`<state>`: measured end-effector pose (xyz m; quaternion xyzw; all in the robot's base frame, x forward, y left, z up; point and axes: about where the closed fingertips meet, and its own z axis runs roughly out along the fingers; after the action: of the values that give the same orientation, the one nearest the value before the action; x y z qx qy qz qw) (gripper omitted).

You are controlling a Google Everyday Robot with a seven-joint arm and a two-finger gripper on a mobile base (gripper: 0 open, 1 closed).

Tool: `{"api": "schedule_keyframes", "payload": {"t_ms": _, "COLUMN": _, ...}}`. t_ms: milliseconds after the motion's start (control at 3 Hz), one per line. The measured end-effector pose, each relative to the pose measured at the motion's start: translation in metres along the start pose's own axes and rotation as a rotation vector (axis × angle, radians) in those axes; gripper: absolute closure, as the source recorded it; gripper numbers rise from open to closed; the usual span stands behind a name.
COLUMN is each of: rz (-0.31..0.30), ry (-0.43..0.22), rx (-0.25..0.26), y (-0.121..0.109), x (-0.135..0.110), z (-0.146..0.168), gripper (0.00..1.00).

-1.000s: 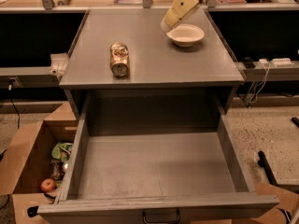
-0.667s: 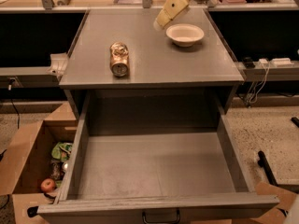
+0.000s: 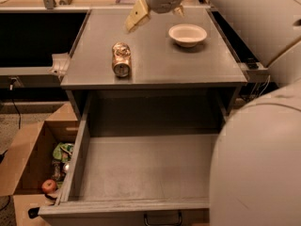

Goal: Place orange can into top drawer

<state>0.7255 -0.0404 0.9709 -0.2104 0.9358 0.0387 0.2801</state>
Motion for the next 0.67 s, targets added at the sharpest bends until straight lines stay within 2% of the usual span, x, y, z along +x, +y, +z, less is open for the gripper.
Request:
{"api": "schedule_keyframes", "payload": {"t_ms": 333, "rz": 0.093, "ry": 0.029, "rx": -0.065, "y": 0.0380, "x": -0.0249, "z": 0.0669, "gripper": 0.00}}
{"api": "schedule_keyframes", "payload": {"t_ms": 667, "rz": 0.091, "ry": 0.031, "rx": -0.067, "y": 0.0411, "x": -0.0251, "z": 0.0686, "gripper": 0.00}}
